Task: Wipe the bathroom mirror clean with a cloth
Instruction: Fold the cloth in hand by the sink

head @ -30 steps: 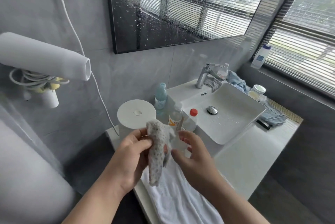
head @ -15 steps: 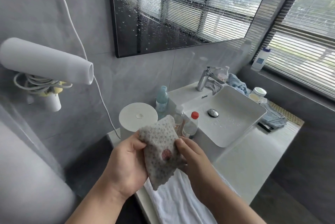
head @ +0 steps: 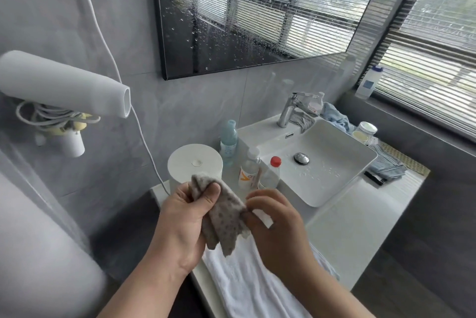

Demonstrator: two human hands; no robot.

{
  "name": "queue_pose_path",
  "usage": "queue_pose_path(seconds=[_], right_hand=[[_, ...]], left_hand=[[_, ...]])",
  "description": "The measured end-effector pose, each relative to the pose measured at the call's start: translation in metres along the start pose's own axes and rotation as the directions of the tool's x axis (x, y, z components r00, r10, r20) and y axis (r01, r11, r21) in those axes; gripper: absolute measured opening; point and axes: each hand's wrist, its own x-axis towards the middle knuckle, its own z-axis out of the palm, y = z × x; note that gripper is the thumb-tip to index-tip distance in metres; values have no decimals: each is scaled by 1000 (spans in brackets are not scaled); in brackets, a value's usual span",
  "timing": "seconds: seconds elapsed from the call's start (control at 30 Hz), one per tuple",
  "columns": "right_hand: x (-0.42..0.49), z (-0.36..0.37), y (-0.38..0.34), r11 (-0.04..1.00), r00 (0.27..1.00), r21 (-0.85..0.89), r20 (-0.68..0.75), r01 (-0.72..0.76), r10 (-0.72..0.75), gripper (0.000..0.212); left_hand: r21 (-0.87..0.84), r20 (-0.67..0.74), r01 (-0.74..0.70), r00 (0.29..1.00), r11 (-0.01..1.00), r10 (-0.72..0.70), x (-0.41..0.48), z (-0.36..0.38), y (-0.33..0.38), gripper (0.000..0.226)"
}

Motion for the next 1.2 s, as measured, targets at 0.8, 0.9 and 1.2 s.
queue_pose_path(seconds=[0.8, 0.9, 1.2], right_hand=[[63, -53, -42, 150, 518, 513, 718, -845, 464, 36], [61, -55, -39, 176, 620, 604, 691, -778, 372, 37], [44, -55, -25, 360, 701, 603, 590, -712, 400, 20]], left_hand=[[513, 533, -346, 846, 785, 25, -12, 7, -11, 100], [486, 473, -356, 875, 798, 103, -7, 12, -15, 73], [439, 369, -278, 923, 854, 111, -2, 12, -1, 20]])
